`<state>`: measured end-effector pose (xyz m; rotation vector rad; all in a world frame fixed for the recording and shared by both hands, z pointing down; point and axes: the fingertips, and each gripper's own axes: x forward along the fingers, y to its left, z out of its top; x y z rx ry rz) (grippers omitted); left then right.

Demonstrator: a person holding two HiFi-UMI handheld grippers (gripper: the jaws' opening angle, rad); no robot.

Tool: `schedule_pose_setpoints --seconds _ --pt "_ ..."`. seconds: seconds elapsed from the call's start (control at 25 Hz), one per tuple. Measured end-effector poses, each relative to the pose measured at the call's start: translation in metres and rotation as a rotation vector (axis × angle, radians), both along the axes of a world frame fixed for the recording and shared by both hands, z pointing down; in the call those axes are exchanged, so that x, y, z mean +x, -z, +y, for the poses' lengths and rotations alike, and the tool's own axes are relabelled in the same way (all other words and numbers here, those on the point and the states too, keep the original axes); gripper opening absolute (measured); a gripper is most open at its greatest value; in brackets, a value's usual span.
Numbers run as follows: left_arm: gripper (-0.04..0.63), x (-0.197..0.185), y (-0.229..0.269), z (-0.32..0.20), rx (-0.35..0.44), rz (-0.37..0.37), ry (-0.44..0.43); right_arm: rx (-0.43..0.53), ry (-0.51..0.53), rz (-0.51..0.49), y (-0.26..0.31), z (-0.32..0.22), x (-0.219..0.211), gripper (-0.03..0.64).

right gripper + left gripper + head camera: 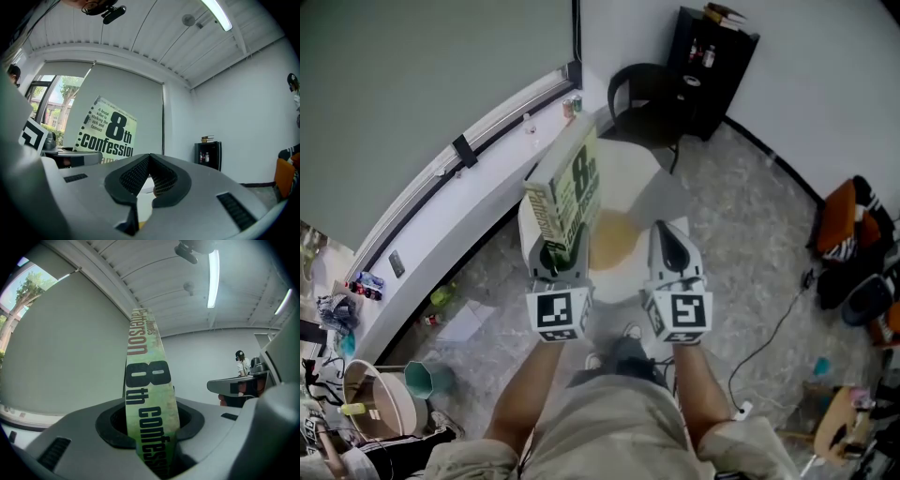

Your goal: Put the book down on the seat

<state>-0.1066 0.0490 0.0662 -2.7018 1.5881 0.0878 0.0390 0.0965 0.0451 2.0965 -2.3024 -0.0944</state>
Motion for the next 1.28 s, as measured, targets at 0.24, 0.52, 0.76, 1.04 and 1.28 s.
schedule_pose_setpoints --seconds 0.24,0.52,0.76,1.04,1.28 --pt "0.172 0.03 -0.005 -0.039 -0.004 -0.011 0.0 -0.004 -0.004 -0.022 -0.009 -0.042 0.032 0.003" --pt "0.172 0.083 0.008 -0.098 0.004 -0.023 -0.004 -0.002 -0.003 -0.049 -0.005 -0.104 0.085 0.003" --pt "0.171 0.129 0.012 -0.141 -0.019 -0.012 0.018 0.001 0.011 -0.068 -0.005 -0.149 0.139 0.003" --pt "0.171 0.16 -0.001 -0.179 -0.058 -0.026 0.053 -0.019 0.01 -0.097 -0.017 -0.19 0.188 0.003" --pt "0.172 0.165 -0.018 -0.193 -0.079 -0.052 0.072 -0.03 0.019 -0.11 -0.029 -0.213 0.194 0.003"
